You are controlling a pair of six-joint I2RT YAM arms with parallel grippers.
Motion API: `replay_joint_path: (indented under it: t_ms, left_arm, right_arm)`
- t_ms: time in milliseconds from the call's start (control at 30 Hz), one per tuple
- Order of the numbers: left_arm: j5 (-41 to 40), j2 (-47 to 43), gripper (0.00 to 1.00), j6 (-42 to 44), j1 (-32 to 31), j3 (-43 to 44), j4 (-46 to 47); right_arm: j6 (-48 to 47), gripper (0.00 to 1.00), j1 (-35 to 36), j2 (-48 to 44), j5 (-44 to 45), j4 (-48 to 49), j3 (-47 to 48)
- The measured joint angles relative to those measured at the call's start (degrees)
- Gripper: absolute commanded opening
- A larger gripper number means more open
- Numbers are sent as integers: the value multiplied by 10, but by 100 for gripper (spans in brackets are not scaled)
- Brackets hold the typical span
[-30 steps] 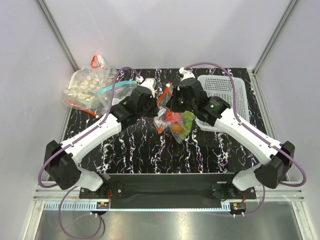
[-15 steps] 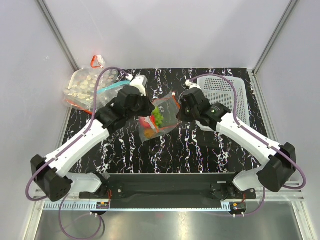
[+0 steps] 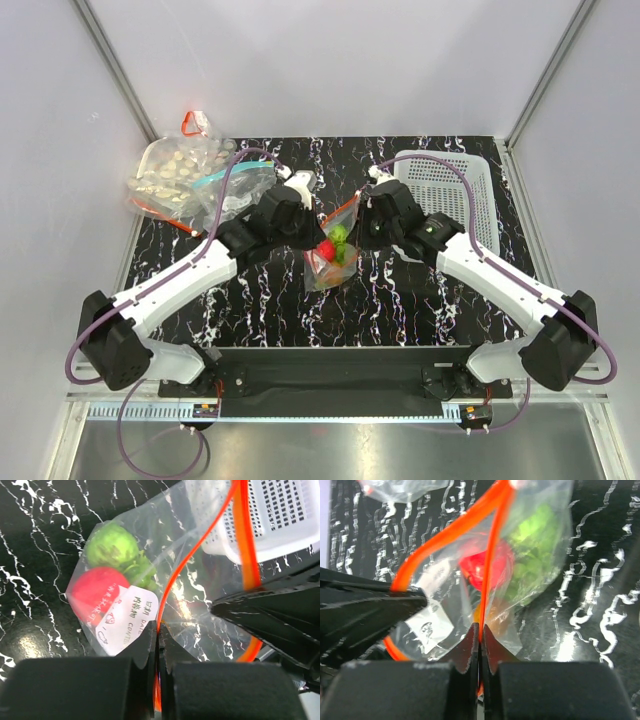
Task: Place the food in the zip-top bag and seal the zipper
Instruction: Adjust the zipper food storage bag at the center of the board, then zip the zipper food storage bag at the center of the board.
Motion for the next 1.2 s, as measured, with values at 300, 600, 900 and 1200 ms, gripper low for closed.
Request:
replay_joint_path:
  t_ms: [300,600,900,1200]
  left_arm:
    - [31,-3,4,25,-3,28,-6]
    - [42,-27,61,37,8,-17,13]
    - [77,-73,83,42,-4,-49,58]
    - [87,-77,99,69,-22,-57,89]
  right_arm:
    - [-10,36,1,-3,-63,56,-1]
    - [19,58,1,-11,-41,70,-8]
    - [78,89,2,-34,15,82,-32]
    - [119,95,2,-48,65,63,-12]
